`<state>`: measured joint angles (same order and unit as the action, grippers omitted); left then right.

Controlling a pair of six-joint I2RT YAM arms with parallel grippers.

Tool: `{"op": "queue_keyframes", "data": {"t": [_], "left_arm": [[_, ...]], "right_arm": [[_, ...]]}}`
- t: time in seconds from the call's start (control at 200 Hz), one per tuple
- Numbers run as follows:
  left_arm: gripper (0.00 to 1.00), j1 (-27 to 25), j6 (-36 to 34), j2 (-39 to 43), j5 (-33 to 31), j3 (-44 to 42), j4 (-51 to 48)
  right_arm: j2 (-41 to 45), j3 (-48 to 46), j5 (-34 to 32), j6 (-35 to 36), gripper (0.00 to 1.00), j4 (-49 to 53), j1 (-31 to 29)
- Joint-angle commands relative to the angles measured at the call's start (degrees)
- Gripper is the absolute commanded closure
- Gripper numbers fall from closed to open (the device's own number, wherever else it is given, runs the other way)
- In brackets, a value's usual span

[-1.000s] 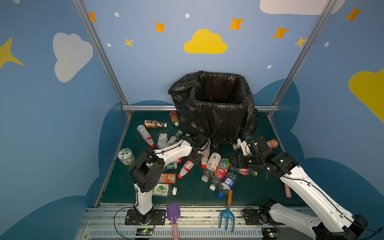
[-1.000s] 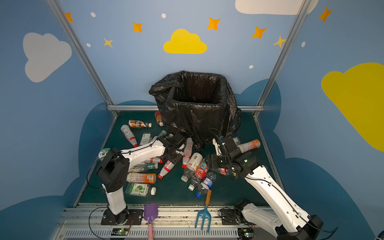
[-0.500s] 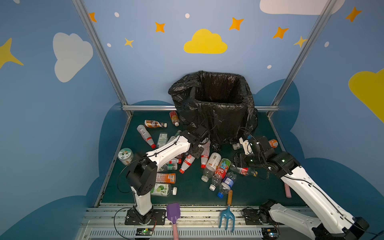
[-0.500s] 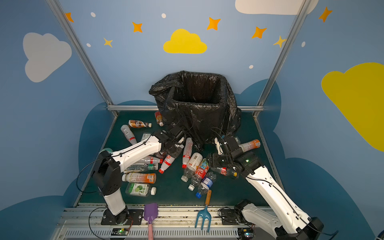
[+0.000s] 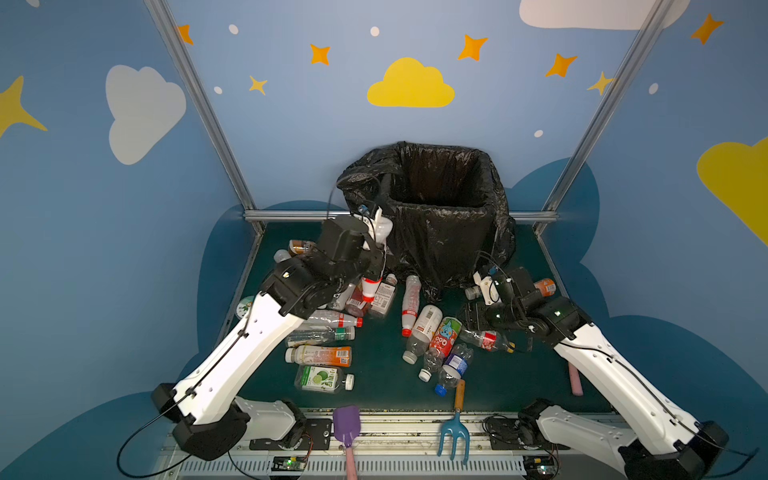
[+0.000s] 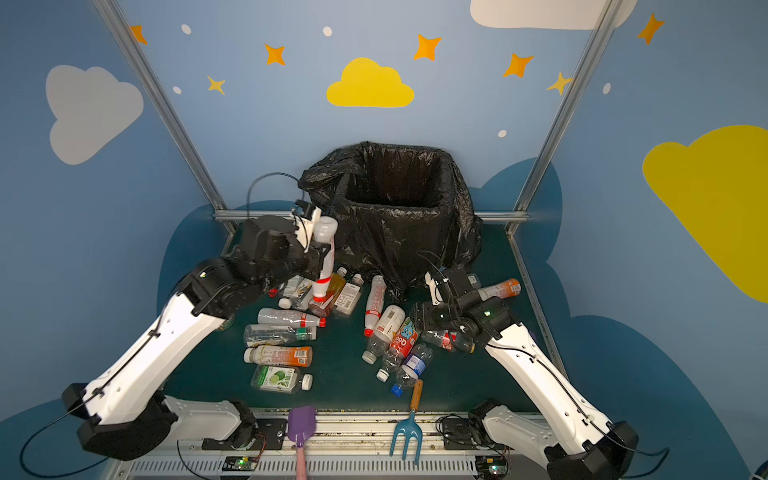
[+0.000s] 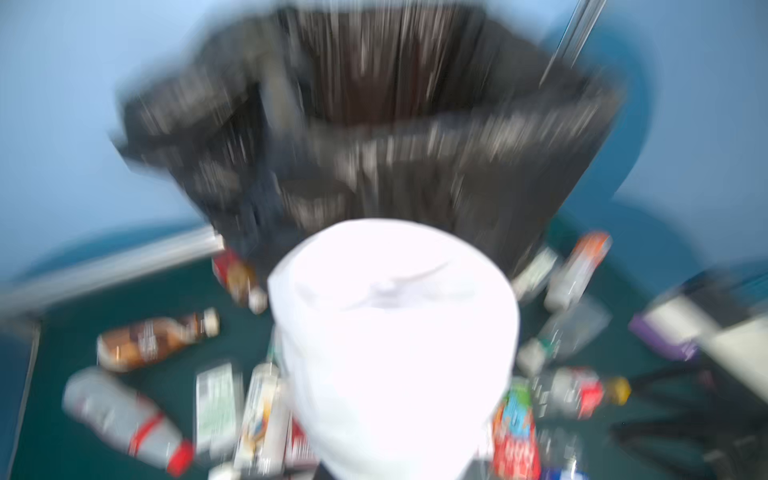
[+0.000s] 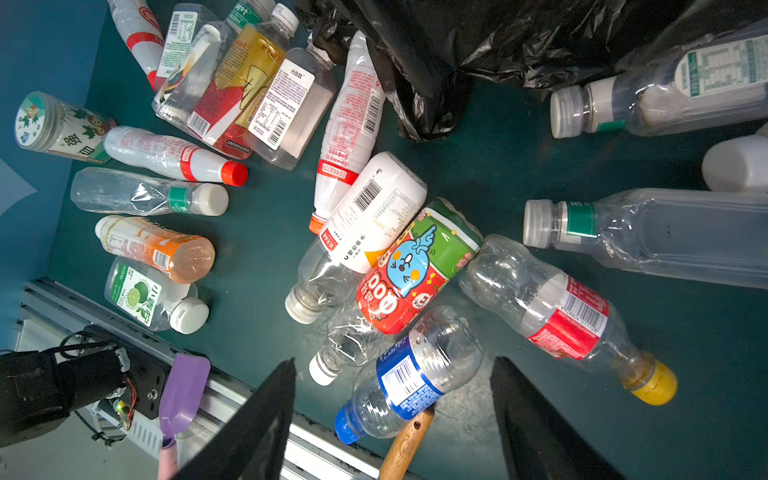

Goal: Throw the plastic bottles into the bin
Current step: 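Lift the red-band bottle with the left gripper over the bin and release it, then lower the left gripper back to the pile while the right gripper approaches a bottle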

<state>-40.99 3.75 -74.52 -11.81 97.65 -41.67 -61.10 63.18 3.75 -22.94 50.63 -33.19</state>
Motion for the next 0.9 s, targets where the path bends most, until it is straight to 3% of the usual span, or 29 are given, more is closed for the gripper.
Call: {"op": "queue_keyframes", "data": {"t": [0.0, 0.095, 0.195, 0.285, 0.34, 0.365, 0.42, 0.431, 0.441, 0.461, 0.531, 0.661, 0.896], "left_arm": [[0.85, 0.1, -4.2, 2.4, 0.8, 0.4, 18.0], [0.84, 0.3, -8.9, 0.0, 4.2, 3.4, 29.3], [0.84, 3.1, -12.0, -10.2, 10.3, 13.2, 33.8], [0.84, 7.7, -7.6, -26.4, 17.9, 31.9, 29.0], [0.83, 9.2, -5.9, -39.1, 20.8, 52.7, 24.0], [0.72, 9.8, -4.9, -45.9, 21.5, 63.2, 20.9], [0.24, 11.1, -1.9, -59.5, 21.0, 82.2, 17.3], [0.18, 11.5, -1.2, -60.2, 20.9, 82.1, 18.3], [0.05, 11.7, -0.4, -60.4, 20.7, 81.4, 18.4], [0.0, 12.1, 1.3, -60.0, 19.9, 79.0, 19.6], [0.0, 12.2, 2.8, -56.4, 19.3, 71.4, 19.3], [0.0, 9.1, -2.7, -47.5, 16.9, 59.7, 19.2], [0.0, 4.1, -6.7, -31.7, 5.5, 43.7, 12.0]], "right_arm": [[-0.8, 2.7, 0.7, 1.7, 0.27, -1.1, 0.2], [-1.7, 4.0, 1.1, 2.5, 0.27, -1.1, 0.3], [-2.4, 5.7, 1.4, 3.4, 0.27, -1.0, 0.3], [-2.6, 6.9, 1.7, 4.3, 0.27, -0.7, 0.3], [-2.2, 6.9, 1.5, 4.7, 0.27, -0.7, 0.4], [-2.0, 6.7, 1.3, 4.7, 0.27, -0.7, 0.4], [-1.5, 6.3, 1.3, 4.7, 0.27, -0.6, 0.7], [-1.4, 6.2, 1.4, 4.7, 0.27, -0.5, 0.7], [-1.3, 6.2, 1.3, 4.7, 0.27, -0.4, 0.8], [-1.1, 6.1, 1.3, 4.7, 0.26, -0.1, 0.8], [-0.1, 5.9, 1.0, 4.9, 0.26, 1.1, 1.3], [2.5, 4.5, 0.0, 5.3, 0.25, 1.1, 2.8], [3.0, 4.9, 1.7, 4.0, 0.25, -0.3, 8.4]]}}
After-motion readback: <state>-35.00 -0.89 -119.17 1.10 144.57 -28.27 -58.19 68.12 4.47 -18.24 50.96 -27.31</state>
